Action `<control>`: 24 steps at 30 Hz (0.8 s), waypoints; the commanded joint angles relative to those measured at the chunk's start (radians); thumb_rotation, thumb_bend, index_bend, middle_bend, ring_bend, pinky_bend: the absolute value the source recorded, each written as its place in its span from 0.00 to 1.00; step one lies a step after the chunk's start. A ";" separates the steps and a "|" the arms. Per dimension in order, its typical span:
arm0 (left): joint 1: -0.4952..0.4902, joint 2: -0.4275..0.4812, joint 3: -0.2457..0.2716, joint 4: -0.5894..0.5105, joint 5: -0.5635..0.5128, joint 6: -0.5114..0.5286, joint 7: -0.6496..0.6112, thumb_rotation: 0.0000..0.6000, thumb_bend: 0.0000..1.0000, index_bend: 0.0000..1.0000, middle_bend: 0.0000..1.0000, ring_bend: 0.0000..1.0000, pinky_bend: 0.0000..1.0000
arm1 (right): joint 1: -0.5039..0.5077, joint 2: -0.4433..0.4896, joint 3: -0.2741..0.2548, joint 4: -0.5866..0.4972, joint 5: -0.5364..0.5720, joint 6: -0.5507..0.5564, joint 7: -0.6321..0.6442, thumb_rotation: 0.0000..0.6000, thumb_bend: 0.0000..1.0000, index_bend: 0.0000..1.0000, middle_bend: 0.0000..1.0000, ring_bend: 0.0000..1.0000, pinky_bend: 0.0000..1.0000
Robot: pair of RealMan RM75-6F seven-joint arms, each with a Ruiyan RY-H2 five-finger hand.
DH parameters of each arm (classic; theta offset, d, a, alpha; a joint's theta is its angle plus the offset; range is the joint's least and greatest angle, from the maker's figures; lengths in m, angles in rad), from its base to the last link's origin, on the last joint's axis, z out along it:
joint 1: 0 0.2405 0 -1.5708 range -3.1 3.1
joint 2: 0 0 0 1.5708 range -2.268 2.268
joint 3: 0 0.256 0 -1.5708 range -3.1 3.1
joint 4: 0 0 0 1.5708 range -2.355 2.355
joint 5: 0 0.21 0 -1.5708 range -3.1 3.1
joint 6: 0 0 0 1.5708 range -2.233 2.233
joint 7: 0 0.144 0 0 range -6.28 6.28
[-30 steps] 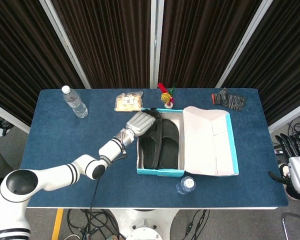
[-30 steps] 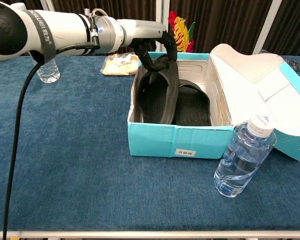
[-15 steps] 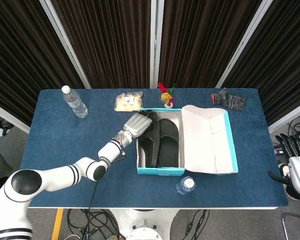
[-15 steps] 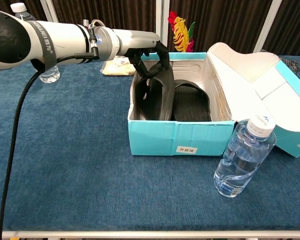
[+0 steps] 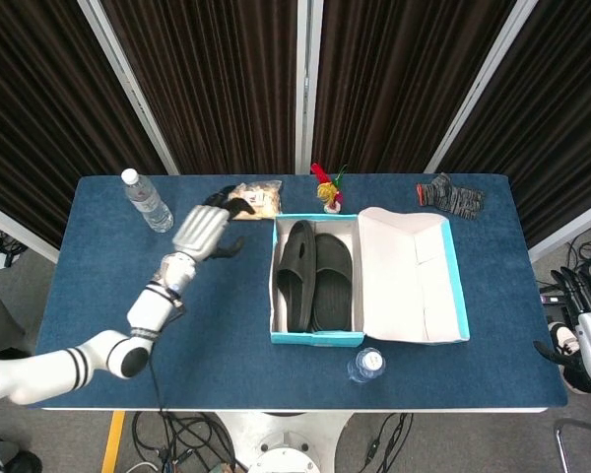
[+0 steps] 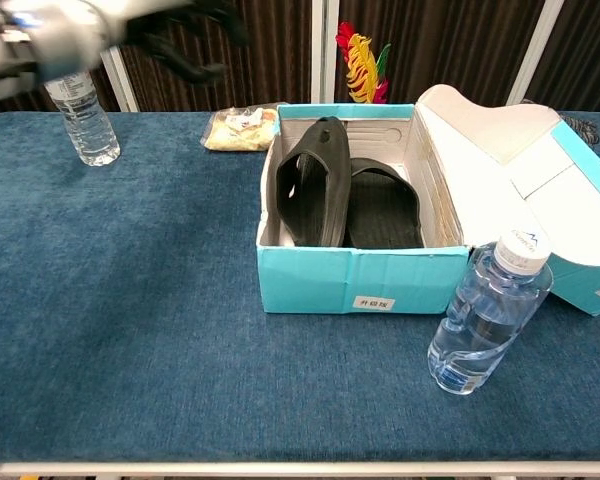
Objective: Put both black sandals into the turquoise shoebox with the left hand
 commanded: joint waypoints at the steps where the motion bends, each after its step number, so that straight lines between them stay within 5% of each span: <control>1: 0.179 0.103 0.073 -0.057 0.084 0.186 -0.062 1.00 0.37 0.28 0.23 0.00 0.15 | -0.001 -0.011 -0.003 0.022 0.009 -0.015 0.030 1.00 0.03 0.02 0.05 0.00 0.04; 11: 0.475 0.242 0.216 -0.132 0.173 0.466 -0.006 1.00 0.25 0.28 0.20 0.00 0.14 | 0.003 -0.053 -0.008 0.082 0.021 -0.045 0.084 1.00 0.07 0.02 0.04 0.00 0.04; 24: 0.670 0.311 0.297 -0.266 0.229 0.580 0.088 1.00 0.24 0.28 0.20 0.00 0.14 | -0.031 -0.097 -0.022 0.086 -0.054 0.060 -0.003 1.00 0.07 0.02 0.05 0.00 0.04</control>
